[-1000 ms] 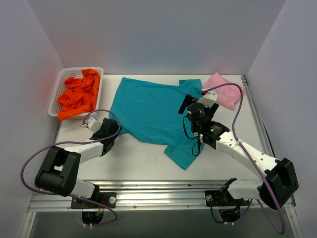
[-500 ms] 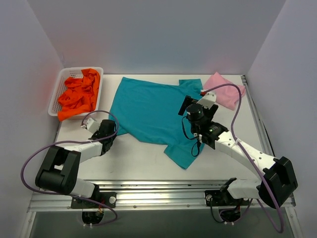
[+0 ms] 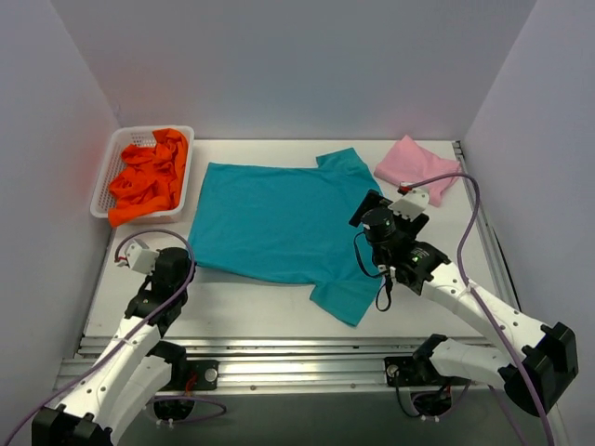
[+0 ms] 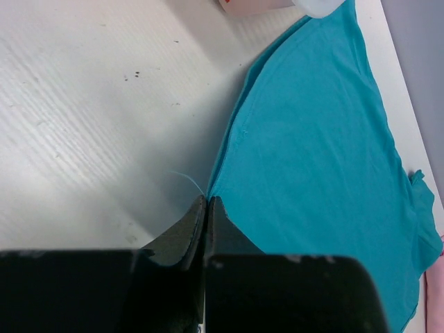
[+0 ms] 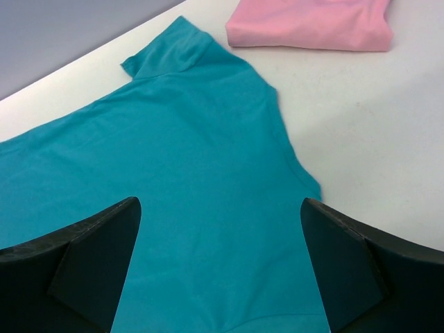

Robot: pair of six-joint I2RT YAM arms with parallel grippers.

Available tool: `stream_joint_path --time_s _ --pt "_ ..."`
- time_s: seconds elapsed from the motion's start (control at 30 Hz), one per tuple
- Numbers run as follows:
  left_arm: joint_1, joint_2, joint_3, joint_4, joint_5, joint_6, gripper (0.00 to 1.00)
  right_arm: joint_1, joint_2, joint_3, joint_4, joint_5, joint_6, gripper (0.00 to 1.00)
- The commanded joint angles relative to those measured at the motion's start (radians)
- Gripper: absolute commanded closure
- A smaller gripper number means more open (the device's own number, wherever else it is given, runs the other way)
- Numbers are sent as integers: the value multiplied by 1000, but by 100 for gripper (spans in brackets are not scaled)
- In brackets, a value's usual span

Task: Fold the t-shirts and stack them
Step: Flatten out the tshirt, then grap the side of the flattened tshirt closest away from the robot with both arms

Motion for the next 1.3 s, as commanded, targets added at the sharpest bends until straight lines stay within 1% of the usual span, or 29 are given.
stream_joint_path --time_s 0.0,0.2,0.23,0.27,0.3,0.33,0.4,0.43,0.47,0.5,0.53,0.67,0.7,0.73,0.77,0.8,0.87,0.9,0.93,0.97,1.0,1.03,1.07,1.1,1.13,1.17,1.2,1.23,1.27 --pt "8 -92 -14 -172 -36 3 98 11 -45 -24 -91 74 68 4" --pt "8 -157 -3 -226 29 5 96 23 -95 -28 -177 71 106 2" --pt "8 -160 1 -232 36 9 94 29 -110 -31 -186 73 108 2" --pt "8 -164 9 -235 44 28 85 34 -138 -33 -206 76 103 1" --pt "8 -168 15 -232 67 45 51 37 -152 -34 -227 91 104 1" --pt "8 -175 24 -230 79 58 33 38 -167 -33 -249 105 129 2" --pt "8 -191 24 -232 111 94 3 46 -213 -36 -280 113 131 2" --pt "8 -200 24 -232 121 107 3 48 -227 -39 -283 96 126 2" --pt "7 -223 26 -241 128 121 0 48 -244 -41 -275 59 112 2" --pt "7 -236 26 -252 145 127 2 49 -249 -48 -275 -29 100 2" --pt "5 -261 24 -258 160 135 2 51 -252 -56 -277 -65 97 2" --pt "5 -299 27 -276 209 175 2 63 -259 -128 -375 -128 282 0" --pt "4 -300 27 -273 226 183 1 72 -267 -157 -358 -160 299 0" --pt "4 -292 26 -273 233 186 1 75 -278 -192 -332 -230 313 0" --pt "4 -284 23 -266 240 203 1 83 -293 -261 -280 -263 333 0" --pt "4 -277 12 -249 266 213 0 90 -296 -295 -259 -284 369 0" --pt "4 -235 -2 -209 295 230 0 133 -275 -335 -272 -271 425 4" --pt "4 -215 -3 -166 311 245 0 158 -255 -332 -290 -245 481 7" --pt "4 -165 -3 -152 320 264 0 219 -226 -320 -328 -210 520 11" --pt "2 -136 0 -146 326 273 0 254 -147 -280 -394 -147 549 10" --pt "-1 -103 4 -131 340 287 0 291 -102 -253 -425 -122 575 7" --pt "-6 -35 18 -109 340 301 0 358 -48 -223 -462 -102 639 0" --pt "-22 -1 29 -108 334 299 0 388 53 -191 -525 -89 670 0" --pt "-36 35 52 -103 329 301 1 418 99 -133 -548 -75 724 0" --pt "-58 90 64 -106 311 299 2 448 141 -107 -568 -75 750 0" --pt "-88 111 75 -106 249 287 2 492 209 -84 -599 -78 770 0" --pt "-166 130 82 -104 215 286 3 506 234 -53 -603 -96 775 0" --pt "-206 157 99 -112 141 269 5 535 259 -50 -605 -101 784 0" --pt "-243 171 107 -120 119 260 5 544 264 -51 -617 -102 808 0"
